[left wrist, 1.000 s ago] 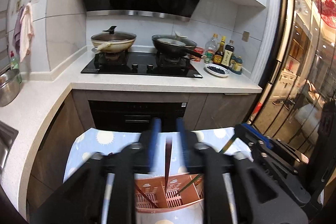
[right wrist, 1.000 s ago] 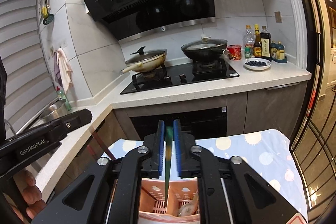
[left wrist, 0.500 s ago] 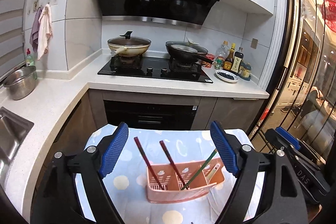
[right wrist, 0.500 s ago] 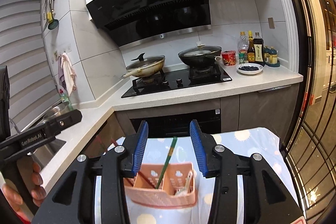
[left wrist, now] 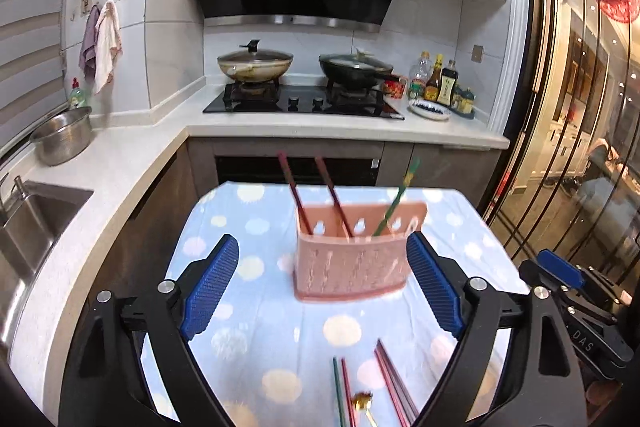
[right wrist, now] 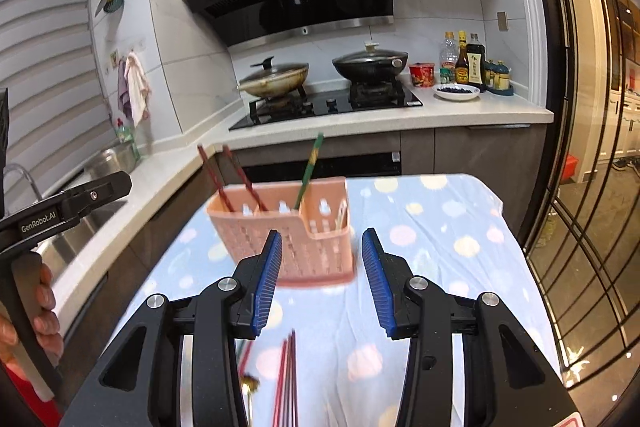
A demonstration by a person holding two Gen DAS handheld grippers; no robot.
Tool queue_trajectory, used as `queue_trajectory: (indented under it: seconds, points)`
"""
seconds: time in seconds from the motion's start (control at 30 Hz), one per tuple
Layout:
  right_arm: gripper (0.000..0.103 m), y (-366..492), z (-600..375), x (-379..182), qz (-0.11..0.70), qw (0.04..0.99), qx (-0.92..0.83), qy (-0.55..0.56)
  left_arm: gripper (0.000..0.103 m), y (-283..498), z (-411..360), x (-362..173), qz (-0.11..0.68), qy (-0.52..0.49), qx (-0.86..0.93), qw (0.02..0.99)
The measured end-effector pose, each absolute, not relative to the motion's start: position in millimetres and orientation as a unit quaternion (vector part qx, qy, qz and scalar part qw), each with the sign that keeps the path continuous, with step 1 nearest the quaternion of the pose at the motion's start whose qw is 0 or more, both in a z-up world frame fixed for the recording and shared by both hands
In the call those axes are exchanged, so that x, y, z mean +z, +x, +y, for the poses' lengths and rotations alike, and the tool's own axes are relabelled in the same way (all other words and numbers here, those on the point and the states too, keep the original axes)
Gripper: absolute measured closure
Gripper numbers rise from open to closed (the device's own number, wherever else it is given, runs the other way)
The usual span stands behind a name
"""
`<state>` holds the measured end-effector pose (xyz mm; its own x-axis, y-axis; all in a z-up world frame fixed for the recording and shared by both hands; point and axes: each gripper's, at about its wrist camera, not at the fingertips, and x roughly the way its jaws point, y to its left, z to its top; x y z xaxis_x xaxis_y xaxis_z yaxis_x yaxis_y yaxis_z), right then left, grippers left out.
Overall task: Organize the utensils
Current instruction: 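Grasp a green chopstick with the left tool while the right tool grasps a dark red chopstick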
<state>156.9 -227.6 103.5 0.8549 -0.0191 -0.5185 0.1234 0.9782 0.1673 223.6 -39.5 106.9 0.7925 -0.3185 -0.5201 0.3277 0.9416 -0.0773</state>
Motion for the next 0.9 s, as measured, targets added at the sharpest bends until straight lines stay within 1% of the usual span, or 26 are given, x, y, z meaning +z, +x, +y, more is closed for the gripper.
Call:
queue_trajectory:
  seconds: [0.07, 0.53, 0.73, 0.87, 0.9]
  points:
    - [0.06, 140, -223, 91, 0.278, 0.955, -0.037, 0.092, 0.021, 211, -36, 91, 0.29, 0.014, -0.171, 0.942]
    - [0.06, 51, -189, -17, 0.389, 0.916, -0.026, 0.092, 0.021, 138, -20, -21, 0.404, 0.032, -0.147, 0.902]
    - [0.06, 35, -178, -46, 0.415, 0.905, -0.022, 0.094, 0.021, 117, -9, -66, 0.45, 0.041, -0.126, 0.883]
    - [0.06, 33, -176, -56, 0.425, 0.9, -0.019, 0.096, 0.021, 105, -3, -85, 0.475, 0.039, -0.119, 0.871]
    - [0.062, 32, -175, -59, 0.426, 0.899, -0.017, 0.097, 0.021, 103, -3, -88, 0.479, 0.039, -0.118, 0.869]
